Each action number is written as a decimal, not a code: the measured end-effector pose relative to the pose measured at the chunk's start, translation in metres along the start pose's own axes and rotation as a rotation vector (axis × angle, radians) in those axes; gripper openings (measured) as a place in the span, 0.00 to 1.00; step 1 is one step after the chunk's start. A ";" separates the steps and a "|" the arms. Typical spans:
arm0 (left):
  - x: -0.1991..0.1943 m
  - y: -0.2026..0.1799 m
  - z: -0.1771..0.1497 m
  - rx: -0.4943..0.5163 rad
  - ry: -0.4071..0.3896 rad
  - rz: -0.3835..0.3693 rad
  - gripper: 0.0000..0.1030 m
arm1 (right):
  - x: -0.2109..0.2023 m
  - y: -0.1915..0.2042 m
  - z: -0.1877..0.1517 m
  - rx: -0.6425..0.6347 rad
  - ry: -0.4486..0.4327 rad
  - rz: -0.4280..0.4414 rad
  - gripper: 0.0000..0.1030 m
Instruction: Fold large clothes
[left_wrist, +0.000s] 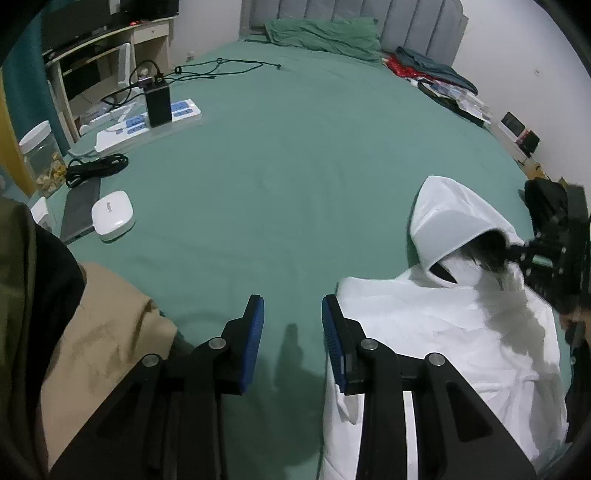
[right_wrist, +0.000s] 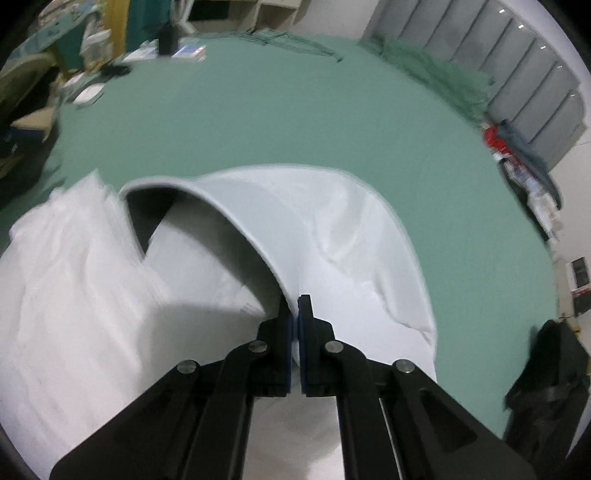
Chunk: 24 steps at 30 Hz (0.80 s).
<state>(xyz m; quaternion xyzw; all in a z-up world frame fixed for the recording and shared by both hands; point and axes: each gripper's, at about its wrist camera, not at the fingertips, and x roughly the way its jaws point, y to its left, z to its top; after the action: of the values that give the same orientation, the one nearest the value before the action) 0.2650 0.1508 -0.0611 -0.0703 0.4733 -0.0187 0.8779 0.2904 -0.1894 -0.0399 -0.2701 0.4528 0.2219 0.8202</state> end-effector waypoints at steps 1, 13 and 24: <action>0.000 -0.001 -0.001 0.005 0.002 -0.002 0.34 | 0.001 0.003 -0.003 -0.004 0.017 0.019 0.03; -0.005 0.006 0.011 -0.033 -0.023 0.027 0.34 | -0.003 -0.033 -0.003 0.145 0.079 0.350 0.59; 0.008 0.013 0.014 -0.035 -0.009 0.067 0.34 | -0.051 -0.126 0.028 0.226 -0.136 0.367 0.67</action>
<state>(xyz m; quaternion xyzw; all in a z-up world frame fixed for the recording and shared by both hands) 0.2808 0.1647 -0.0618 -0.0698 0.4715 0.0194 0.8789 0.3599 -0.2727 0.0473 -0.0740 0.4601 0.3328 0.8198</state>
